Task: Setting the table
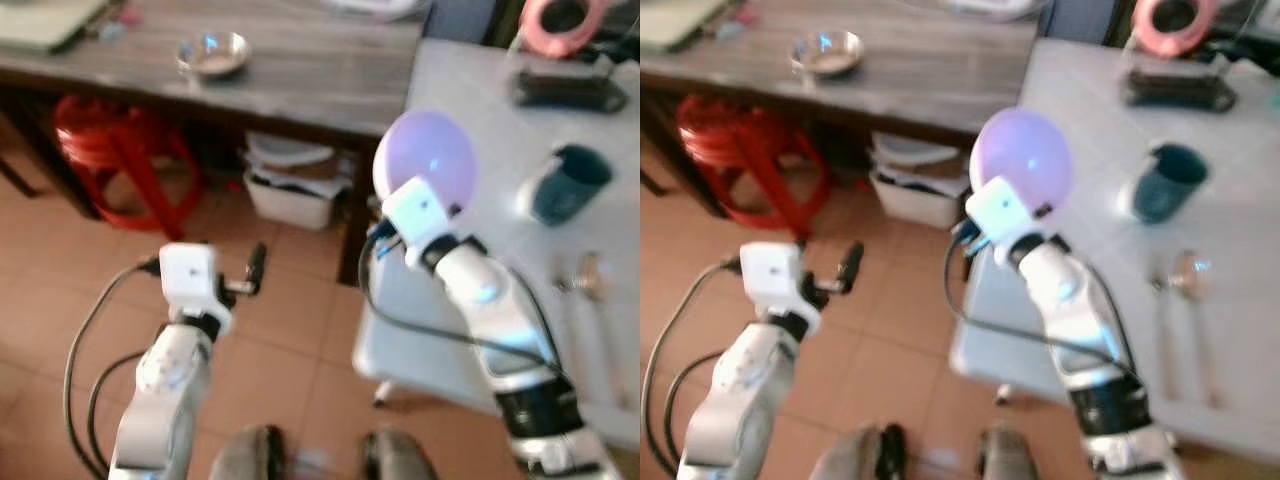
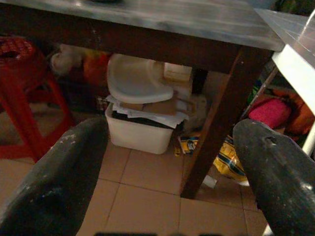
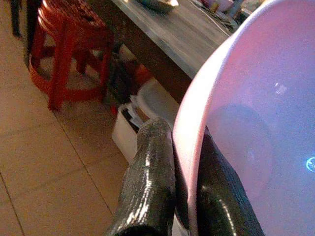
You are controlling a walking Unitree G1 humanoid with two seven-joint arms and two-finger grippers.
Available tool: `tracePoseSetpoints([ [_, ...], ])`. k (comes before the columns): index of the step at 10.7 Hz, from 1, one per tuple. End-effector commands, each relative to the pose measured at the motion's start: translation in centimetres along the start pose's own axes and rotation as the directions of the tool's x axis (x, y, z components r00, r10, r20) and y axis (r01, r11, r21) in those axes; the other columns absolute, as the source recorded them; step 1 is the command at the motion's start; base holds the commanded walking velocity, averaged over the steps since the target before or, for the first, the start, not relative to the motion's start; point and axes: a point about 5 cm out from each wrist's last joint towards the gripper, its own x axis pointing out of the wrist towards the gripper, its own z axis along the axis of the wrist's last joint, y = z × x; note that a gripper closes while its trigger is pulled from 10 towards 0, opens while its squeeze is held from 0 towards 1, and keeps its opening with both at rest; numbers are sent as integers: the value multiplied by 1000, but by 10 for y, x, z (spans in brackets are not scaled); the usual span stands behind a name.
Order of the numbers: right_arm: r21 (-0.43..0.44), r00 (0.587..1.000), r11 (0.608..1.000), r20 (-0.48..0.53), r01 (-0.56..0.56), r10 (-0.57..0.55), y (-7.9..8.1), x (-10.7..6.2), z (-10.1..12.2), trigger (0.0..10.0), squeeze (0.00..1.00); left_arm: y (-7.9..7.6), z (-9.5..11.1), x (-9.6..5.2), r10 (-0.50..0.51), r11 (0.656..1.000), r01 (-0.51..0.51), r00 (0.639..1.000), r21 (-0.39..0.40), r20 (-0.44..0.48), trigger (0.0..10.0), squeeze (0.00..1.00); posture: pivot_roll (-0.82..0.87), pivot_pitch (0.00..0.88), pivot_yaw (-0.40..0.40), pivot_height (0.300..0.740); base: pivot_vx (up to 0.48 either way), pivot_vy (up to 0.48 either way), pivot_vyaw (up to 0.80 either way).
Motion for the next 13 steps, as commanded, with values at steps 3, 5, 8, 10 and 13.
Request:
tracePoseSetpoints([
  [3,57,987,989,86,134,-139,-5,-9,2,0,0,-3,3,1,-11,999,10,999,39,35,10000,0,-39,205,23,740,0,480,0],
  [5,105,983,981,71,162,-169,-5,-11,-2,0,0,-2,7,2,-35,999,34,998,27,53,10000,0,-40,210,27,740,0,437,0],
  [8,126,980,977,72,174,-184,-2,-11,-4,0,0,1,15,5,-16,996,8,996,92,92,10000,0,-38,218,33,740,346,332,0],
  [10,130,979,975,78,179,-190,-1,-11,-5,0,0,4,17,6,-3,997,-5,995,79,104,10000,0,-40,213,37,740,356,322,0],
  [13,124,977,975,84,184,-195,-2,-10,-4,0,0,6,20,8,11,996,-23,991,90,131,10000,0,-40,206,36,740,355,324,0],
])
